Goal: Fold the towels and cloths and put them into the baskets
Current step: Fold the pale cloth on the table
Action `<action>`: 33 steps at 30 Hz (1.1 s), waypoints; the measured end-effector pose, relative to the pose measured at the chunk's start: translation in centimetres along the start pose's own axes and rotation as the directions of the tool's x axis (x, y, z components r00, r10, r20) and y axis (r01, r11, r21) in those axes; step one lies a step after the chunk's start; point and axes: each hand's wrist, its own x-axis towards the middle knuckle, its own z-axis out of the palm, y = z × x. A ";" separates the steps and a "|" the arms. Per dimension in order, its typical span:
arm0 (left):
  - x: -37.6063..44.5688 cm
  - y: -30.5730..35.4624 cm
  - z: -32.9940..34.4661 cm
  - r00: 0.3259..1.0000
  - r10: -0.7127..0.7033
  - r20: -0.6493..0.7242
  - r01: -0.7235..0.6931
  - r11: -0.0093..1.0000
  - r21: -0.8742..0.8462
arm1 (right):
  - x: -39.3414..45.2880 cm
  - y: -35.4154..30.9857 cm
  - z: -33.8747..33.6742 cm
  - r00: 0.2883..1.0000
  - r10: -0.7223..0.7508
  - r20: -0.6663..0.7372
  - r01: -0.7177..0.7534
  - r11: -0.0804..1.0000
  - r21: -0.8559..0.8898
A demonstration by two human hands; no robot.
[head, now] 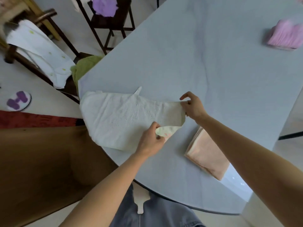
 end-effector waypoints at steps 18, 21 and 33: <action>-0.2 8.0 0.3 0.795 -0.029 0.606 0.210 0.950 -0.230 | -3.4 -0.4 -8.0 0.975 -0.004 -0.224 -0.002 1.000 -0.025; -0.4 4.4 -3.7 0.799 -0.068 0.597 0.263 0.933 -0.246 | -2.2 -2.4 -4.5 0.997 -0.028 -0.077 0.031 0.999 0.030; -3.0 -11.0 -13.2 0.866 -0.403 0.296 0.482 0.831 -0.279 | 2.8 -9.6 14.9 0.935 -0.281 0.216 0.351 0.649 -0.674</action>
